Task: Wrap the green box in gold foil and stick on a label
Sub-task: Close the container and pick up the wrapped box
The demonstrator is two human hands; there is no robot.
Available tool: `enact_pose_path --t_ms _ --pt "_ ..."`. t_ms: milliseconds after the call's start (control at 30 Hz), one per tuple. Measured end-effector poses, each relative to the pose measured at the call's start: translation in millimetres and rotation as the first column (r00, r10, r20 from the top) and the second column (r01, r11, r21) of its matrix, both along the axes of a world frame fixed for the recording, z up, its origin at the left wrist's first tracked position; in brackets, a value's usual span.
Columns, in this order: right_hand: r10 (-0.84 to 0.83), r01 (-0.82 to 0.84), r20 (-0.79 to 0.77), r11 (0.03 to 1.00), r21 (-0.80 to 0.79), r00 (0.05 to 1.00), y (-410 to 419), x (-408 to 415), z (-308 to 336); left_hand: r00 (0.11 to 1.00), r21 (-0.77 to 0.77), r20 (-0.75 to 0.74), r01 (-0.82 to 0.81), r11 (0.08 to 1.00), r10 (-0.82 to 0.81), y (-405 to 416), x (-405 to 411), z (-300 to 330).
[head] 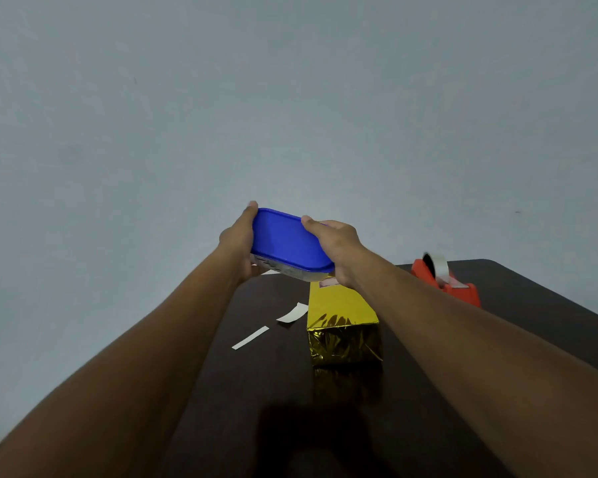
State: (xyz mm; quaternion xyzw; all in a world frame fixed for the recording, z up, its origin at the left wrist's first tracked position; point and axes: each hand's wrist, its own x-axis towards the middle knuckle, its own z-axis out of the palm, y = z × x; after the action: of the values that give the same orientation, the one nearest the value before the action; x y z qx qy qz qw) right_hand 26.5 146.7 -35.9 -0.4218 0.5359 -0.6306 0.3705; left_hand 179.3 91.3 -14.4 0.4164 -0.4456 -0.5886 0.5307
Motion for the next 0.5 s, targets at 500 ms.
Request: enact_pose_path --t_ms 500 --pt "-0.277 0.244 -0.098 0.934 -0.261 0.956 8.4 11.0 8.6 0.976 -0.178 -0.094 -0.21 0.961 0.196 3.1 -7.9 0.0"
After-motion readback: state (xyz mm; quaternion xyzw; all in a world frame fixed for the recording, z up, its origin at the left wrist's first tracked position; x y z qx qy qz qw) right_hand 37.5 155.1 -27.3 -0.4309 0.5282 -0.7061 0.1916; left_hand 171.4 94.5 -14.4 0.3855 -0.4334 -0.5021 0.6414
